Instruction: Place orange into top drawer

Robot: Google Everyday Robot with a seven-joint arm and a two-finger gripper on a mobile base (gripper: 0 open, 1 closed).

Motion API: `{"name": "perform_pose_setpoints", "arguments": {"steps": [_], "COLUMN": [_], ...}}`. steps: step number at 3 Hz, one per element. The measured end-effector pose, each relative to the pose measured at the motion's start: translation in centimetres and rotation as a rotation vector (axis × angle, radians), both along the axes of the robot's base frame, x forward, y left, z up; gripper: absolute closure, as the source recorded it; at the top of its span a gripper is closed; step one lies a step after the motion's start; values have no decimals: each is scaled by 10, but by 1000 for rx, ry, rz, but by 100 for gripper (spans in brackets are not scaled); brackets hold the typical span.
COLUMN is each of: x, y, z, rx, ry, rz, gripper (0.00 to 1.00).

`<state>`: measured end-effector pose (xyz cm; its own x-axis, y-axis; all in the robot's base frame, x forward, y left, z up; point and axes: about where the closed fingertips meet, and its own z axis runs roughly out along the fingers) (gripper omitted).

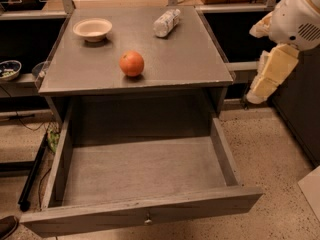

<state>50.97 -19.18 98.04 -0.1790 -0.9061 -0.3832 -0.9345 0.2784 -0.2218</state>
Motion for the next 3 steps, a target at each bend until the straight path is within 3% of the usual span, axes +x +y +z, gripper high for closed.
{"name": "perform_pose_setpoints", "arguments": {"steps": [1,2,3], "x": [38,38,53], "y": [19,19,27], "z": [-5,-5,-10], "rx": [37,37,101], "ry": [2,2,3], "rz": [31,31,26], "gripper": [0,0,0]}}
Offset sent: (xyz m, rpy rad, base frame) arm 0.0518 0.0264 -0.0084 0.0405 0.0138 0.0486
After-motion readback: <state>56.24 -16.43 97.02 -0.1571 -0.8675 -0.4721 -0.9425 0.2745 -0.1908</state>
